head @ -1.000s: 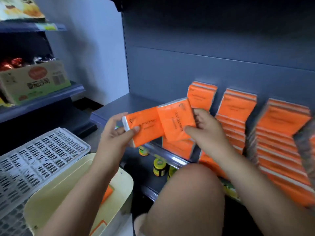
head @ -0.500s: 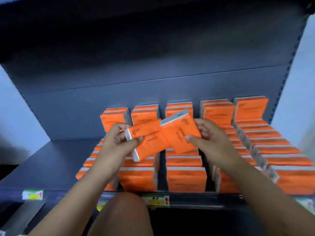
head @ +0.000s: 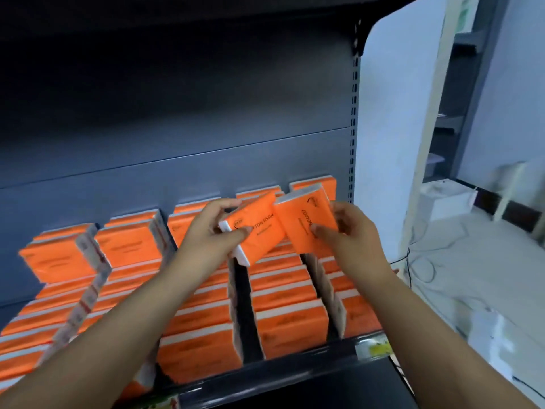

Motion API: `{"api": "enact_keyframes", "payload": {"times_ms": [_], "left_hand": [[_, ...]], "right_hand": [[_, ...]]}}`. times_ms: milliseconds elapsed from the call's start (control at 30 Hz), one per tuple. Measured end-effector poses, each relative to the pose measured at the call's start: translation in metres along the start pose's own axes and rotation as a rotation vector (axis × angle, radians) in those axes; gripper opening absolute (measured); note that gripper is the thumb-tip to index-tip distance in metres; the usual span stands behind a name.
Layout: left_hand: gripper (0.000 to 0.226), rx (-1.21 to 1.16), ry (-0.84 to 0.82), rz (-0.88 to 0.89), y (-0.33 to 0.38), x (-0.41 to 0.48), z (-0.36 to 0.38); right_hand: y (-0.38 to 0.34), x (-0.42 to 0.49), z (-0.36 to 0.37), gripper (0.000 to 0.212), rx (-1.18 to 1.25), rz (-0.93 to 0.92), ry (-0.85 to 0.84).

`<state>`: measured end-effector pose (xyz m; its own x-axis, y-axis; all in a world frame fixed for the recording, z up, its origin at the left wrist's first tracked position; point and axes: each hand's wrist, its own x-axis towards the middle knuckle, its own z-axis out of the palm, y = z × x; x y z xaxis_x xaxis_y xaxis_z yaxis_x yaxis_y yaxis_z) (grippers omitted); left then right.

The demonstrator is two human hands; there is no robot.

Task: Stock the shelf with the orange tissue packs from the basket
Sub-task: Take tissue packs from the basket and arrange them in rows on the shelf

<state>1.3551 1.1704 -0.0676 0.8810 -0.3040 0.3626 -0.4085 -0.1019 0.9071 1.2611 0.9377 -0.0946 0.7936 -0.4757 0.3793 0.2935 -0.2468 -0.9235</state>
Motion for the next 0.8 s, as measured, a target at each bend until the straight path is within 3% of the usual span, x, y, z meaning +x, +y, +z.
{"api": "enact_keyframes", "payload": {"times_ms": [400,500,667,800], "left_hand": [[0.037,0.275,-0.167,0.149,0.023,0.107,0.096],[0.035,0.377,-0.206,0.123,0.018,0.121,0.116],[0.034,0.756,-0.288,0.248,0.012,0.133,0.13],[0.037,0.85,-0.273,0.3,0.008,0.133,0.131]], "right_hand": [[0.013,0.031,-0.045,0.025,0.069,0.131,0.357],[0.017,0.033,-0.047,0.026,-0.007,0.117,0.372],[0.021,0.032,-0.051,0.028,-0.084,0.119,0.33],[0.023,0.031,-0.055,0.03,-0.144,0.148,0.286]]}}
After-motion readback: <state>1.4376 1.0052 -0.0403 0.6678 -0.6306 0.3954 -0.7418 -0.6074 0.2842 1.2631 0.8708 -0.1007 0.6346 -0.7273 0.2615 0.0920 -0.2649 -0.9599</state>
